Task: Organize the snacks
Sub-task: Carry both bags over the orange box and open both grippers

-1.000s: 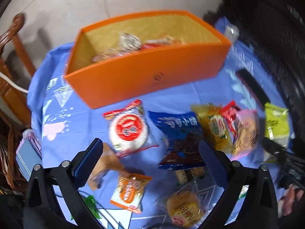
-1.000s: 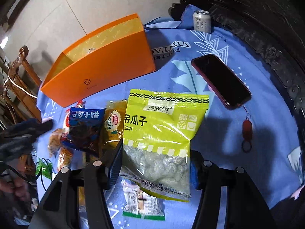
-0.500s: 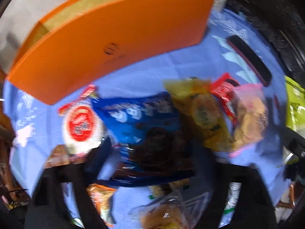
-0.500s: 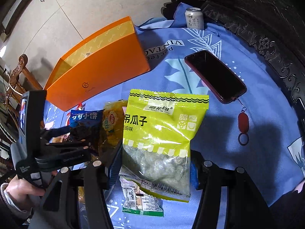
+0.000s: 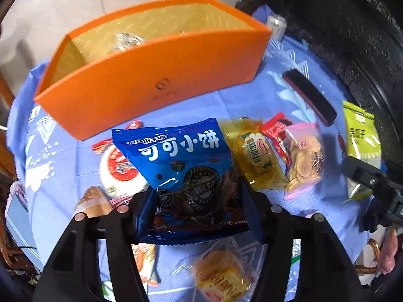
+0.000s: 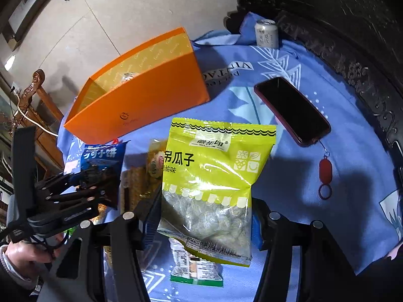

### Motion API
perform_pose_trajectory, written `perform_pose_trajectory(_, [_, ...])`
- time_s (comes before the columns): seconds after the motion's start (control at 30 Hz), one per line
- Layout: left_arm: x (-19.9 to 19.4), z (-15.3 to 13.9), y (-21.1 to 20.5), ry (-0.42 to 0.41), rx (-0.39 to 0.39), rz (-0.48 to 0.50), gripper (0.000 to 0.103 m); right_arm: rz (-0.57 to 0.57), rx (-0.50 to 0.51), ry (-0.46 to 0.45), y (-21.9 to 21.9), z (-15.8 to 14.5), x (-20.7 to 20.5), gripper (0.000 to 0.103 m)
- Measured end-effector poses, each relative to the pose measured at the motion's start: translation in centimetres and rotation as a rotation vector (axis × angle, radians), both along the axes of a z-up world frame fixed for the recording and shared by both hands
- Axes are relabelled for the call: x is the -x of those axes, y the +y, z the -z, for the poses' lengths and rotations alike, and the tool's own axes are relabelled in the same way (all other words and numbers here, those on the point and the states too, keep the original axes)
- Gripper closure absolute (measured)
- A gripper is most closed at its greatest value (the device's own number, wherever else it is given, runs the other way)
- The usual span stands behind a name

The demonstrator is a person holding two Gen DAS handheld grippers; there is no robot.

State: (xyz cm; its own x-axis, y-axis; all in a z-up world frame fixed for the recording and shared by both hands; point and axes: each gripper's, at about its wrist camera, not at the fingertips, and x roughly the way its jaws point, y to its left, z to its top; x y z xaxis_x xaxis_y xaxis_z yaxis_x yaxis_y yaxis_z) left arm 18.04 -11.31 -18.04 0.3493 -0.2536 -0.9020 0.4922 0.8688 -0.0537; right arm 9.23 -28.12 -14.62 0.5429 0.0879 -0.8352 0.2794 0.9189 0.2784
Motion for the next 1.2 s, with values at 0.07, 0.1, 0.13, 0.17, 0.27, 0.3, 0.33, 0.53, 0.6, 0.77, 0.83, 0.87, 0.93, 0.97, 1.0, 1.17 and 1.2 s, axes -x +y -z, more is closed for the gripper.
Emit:
perform_pose_trajectory(0.07, [0.3,-1.4,1.1,-0.028,0.011,-0.017,0.043,-0.01,0.003,-0.01,0.4,-0.5,-0.2,0.045])
perform_pose_trajectory(0.1, [0.4,-2.1,1.6,-0.041,0.015,-0.025,0.043,-0.021,0.005,-0.016,0.7,-0.8,-0.4,0.045])
perform_pose_trajectory(0.13, [0.5,-2.8,2.0,-0.055,0.02,-0.033,0.043,-0.03,0.009,-0.021,1.0,-1.1,-0.6,0.045])
perform_pose_trajectory(0.17, [0.6,-3.6,2.6,-0.073,0.03,-0.042,0.043,-0.04,0.012,-0.027,1.3,-1.4,-0.9,0.045])
perform_pose_trajectory(0.27, [0.5,-6.2,4.1,-0.123,0.05,-0.075,0.043,-0.07,0.019,-0.049,2.1,-2.6,-1.7,0.045])
perform_pose_trajectory(0.3, [0.4,-7.1,4.8,-0.138,0.058,-0.088,0.043,-0.084,0.022,-0.061,2.5,-3.2,-2.1,0.045])
perform_pose_trajectory(0.33, [0.3,-7.6,5.1,-0.148,0.063,-0.096,0.043,-0.094,0.027,-0.071,2.7,-3.7,-2.4,0.045])
perform_pose_trajectory(0.53, [-1.8,-12.6,7.5,-0.234,0.111,-0.152,0.043,-0.143,0.063,-0.157,3.8,-7.7,-5.9,0.045])
perform_pose_trajectory(0.6, [-2.9,-14.0,7.8,-0.265,0.118,-0.166,0.043,-0.157,0.079,-0.191,4.1,-9.3,-7.6,0.045])
perform_pose_trajectory(0.77, [-6.2,-15.9,8.1,-0.305,0.131,-0.194,0.043,-0.181,0.118,-0.251,4.5,-12.1,-11.3,0.045])
perform_pose_trajectory(0.83, [-7.7,-16.2,7.9,-0.312,0.128,-0.202,0.043,-0.19,0.13,-0.266,4.6,-12.7,-13.0,0.045])
perform_pose_trajectory(0.87, [-8.7,-16.3,7.8,-0.315,0.127,-0.205,0.043,-0.195,0.133,-0.27,4.7,-13.0,-14.2,0.045])
perform_pose_trajectory(0.93, [-10.2,-16.3,7.5,-0.317,0.121,-0.209,0.043,-0.201,0.134,-0.271,4.8,-13.1,-15.8,0.045])
perform_pose_trajectory(0.97, [-11.2,-16.2,7.3,-0.318,0.115,-0.21,0.043,-0.205,0.138,-0.273,4.9,-13.2,-16.8,0.045])
perform_pose_trajectory(1.0, [-12.0,-16.1,7.1,-0.318,0.109,-0.21,0.043,-0.208,0.143,-0.273,5.0,-13.2,-17.5,0.045])
perform_pose_trajectory(1.17, [-16.7,-15.3,6.7,-0.34,0.035,-0.277,0.004,-0.226,0.172,-0.246,5.4,-12.1,-22.5,0.019])
perform_pose_trajectory(1.2, [-17.3,-15.2,6.8,-0.344,0.015,-0.299,0.004,-0.219,0.173,-0.24,5.5,-12.0,-22.8,0.012])
